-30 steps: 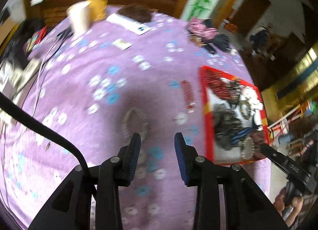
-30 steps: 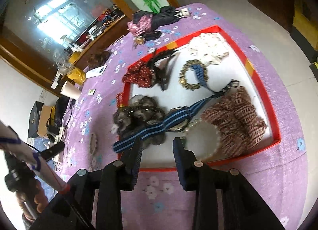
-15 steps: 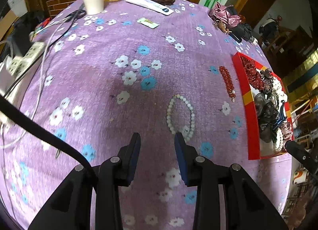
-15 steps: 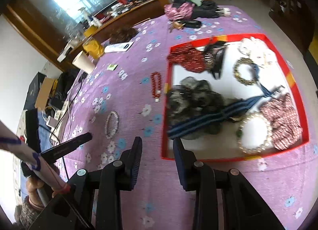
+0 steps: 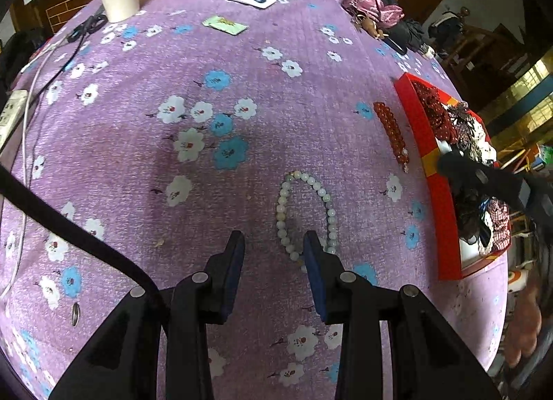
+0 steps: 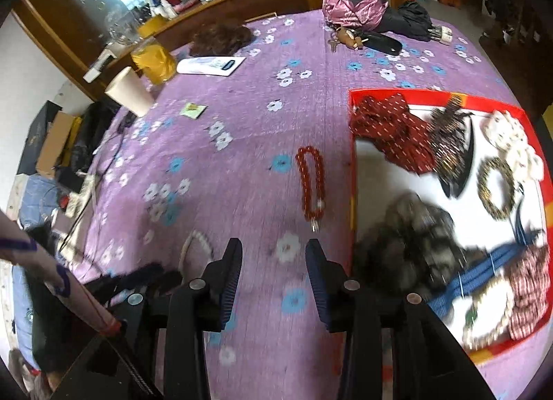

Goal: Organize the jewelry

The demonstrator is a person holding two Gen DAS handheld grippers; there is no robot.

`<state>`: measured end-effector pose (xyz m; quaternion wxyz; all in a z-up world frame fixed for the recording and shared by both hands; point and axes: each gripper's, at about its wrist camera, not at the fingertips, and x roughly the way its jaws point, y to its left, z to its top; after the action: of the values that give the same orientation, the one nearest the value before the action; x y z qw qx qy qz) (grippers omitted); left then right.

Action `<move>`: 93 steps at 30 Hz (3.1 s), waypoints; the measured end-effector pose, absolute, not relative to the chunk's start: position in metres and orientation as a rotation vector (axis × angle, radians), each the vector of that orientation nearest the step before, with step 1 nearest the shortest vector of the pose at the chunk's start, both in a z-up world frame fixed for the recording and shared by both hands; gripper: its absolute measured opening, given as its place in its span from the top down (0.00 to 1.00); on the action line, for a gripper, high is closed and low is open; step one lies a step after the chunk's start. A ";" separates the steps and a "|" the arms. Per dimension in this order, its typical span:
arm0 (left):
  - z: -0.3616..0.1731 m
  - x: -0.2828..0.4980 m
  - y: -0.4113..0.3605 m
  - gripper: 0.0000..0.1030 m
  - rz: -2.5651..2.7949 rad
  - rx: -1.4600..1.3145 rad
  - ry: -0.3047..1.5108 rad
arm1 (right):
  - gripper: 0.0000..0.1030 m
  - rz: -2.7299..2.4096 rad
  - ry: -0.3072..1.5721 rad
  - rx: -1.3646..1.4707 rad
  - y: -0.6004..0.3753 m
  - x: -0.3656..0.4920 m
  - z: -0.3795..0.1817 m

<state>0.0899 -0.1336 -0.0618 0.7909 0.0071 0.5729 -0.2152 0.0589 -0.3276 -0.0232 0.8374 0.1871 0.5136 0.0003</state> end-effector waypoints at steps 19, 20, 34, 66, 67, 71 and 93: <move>-0.063 0.088 -0.139 0.68 -0.458 0.034 1.182 | 0.60 -0.130 1.185 0.246 -0.328 0.128 -0.067; -0.063 0.088 -0.140 0.71 -0.449 0.036 1.180 | 0.60 -0.133 1.172 0.240 -0.327 0.127 -0.066; -0.027 0.084 -0.104 1.00 -0.461 -0.117 1.160 | 1.00 -0.001 1.134 0.314 -0.312 0.101 -0.043; -0.069 0.097 -0.143 0.97 -0.463 -0.023 1.205 | 0.66 -0.097 1.129 0.179 -0.306 0.111 -0.066; -0.069 0.097 -0.142 0.97 -0.463 -0.030 1.211 | 0.79 -0.097 1.126 0.174 -0.307 0.111 -0.066; -0.065 0.094 -0.137 0.97 -0.470 -0.065 1.233 | 0.86 -0.073 1.134 0.182 -0.305 0.110 -0.067; 0.004 0.042 -0.085 0.97 -0.467 -0.254 1.133 | 0.62 -0.011 1.133 0.303 -0.310 0.086 -0.059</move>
<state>0.0418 -0.0853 0.0036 0.8104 -0.1188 0.5304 -0.2186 0.0863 -0.3096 -0.0587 0.8331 0.1428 0.5344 -0.0052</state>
